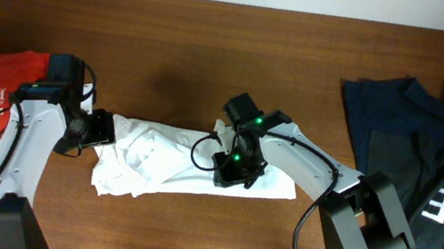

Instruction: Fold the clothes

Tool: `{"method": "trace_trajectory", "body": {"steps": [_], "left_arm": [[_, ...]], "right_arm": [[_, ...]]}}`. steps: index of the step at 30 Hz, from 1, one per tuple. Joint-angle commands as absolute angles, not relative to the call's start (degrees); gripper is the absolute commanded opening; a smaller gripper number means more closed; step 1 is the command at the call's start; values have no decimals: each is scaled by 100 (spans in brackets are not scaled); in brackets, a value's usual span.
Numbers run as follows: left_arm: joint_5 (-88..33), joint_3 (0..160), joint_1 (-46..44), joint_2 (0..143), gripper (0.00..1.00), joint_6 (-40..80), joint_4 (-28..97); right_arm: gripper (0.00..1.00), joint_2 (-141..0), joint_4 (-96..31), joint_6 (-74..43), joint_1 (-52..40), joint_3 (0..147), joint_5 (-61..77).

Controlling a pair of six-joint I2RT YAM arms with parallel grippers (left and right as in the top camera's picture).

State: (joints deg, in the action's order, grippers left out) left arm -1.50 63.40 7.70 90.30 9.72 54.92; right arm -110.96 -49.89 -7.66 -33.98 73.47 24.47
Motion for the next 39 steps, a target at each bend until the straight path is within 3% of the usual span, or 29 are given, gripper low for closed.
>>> {"method": "trace_trajectory", "body": {"steps": [1,3,9,10,11,12,19,22,25,26,39], "left_arm": [[-215,6407,805,8932,73,980,5494],[-215,6407,805,8934,73,980,5494],[-217,6405,805,8934,82,980,5492],[-217,6407,805,8934,83,980,5492],[-217,6405,805,8934,84,980,5492],[-217,6405,805,8934,84,980,5478],[-285,6390,805,8934,84,980,5476],[-499,6390,805,8934,85,980,5474],[-617,6368,803,8945,87,786,5474],[-823,6344,803,8978,92,515,5459],[-862,6270,805,10761,93,-486,4969]], "right_arm": [[28,-11104,-5076,-320,-3489,7323,2849],[20,-11104,-5076,-344,-3505,7323,2853],[21,-11104,-5352,-338,-3522,7262,2930],[33,-11104,-5352,-338,-3557,7258,2976],[50,-11104,-5319,-318,-3603,7258,2936],[53,-11104,-5207,-325,-3599,7260,2797],[54,-10899,-5579,-54,-3559,8267,2753],[55,-10645,-6110,-228,-3551,8718,1721],[57,-10508,-6783,-1518,-3332,8788,-34],[57,-10514,-6914,-1601,-3173,8766,-82],[60,-10514,-7072,-1590,-2692,8753,-71]]}}
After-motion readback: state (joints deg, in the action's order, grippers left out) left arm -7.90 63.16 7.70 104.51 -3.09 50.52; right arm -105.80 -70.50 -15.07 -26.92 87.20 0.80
